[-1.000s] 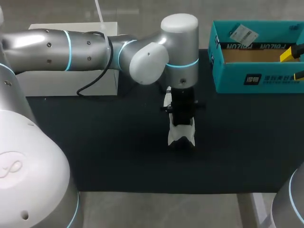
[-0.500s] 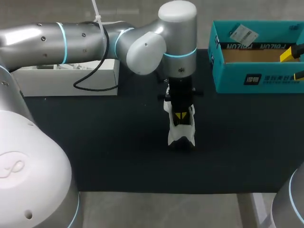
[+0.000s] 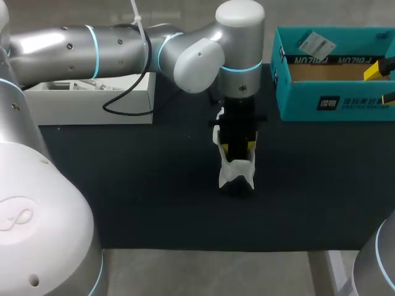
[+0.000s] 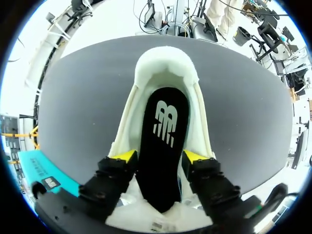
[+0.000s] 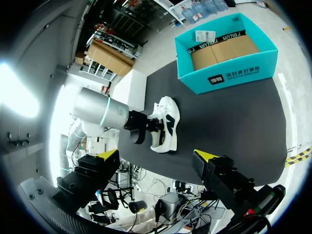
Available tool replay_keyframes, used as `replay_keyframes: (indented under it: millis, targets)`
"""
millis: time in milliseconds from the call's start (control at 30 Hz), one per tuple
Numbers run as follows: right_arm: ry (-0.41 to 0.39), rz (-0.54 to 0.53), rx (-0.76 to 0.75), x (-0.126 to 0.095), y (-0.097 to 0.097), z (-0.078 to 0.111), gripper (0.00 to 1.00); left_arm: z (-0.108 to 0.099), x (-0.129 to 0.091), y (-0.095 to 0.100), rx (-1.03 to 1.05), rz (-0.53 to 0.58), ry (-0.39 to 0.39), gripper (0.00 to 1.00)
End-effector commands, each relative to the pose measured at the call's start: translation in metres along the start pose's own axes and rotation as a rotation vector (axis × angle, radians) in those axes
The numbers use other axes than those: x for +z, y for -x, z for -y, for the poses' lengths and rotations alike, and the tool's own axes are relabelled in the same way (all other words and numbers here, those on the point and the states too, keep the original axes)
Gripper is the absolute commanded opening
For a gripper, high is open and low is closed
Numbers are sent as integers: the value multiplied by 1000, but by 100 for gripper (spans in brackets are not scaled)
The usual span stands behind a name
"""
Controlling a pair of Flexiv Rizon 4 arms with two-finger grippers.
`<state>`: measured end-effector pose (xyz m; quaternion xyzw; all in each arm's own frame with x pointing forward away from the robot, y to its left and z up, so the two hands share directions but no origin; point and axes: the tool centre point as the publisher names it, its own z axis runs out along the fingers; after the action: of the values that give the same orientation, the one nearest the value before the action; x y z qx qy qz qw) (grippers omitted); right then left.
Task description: Take the shoe out of the shoebox, open the shoe tongue, remove and reinsert the insole, then place the shoe into the shoebox
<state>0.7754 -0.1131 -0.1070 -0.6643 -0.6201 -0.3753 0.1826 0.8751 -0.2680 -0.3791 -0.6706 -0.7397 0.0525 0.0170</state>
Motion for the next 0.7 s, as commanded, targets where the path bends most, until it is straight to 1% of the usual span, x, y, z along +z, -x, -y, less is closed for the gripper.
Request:
replay_keyframes:
  millis: [33,367,567,600,633,667,700]
  targets:
    - [1,3,1,1,0,1,100,5,-6,-5,-4,-3,13,100]
    - [1,3,1,1,0,1,100,8,-20,-11,-24,-6,34,100]
    - [1,3,1,1,0,1,100,1,-32,-10,-43,19,48,100]
    - [1,3,1,1,0,1,100,1,-34,-9,-44,22,54,80]
    - [1,3,1,1,0,1,100,0,-36,-8,-44,27,60,49]
    - [1,3,1,1,0,1,100,-1,-40,-7,-46,36,59,34]
    - [1,3,1,1,0,1,100,-1,-42,-7,-46,38,59,0]
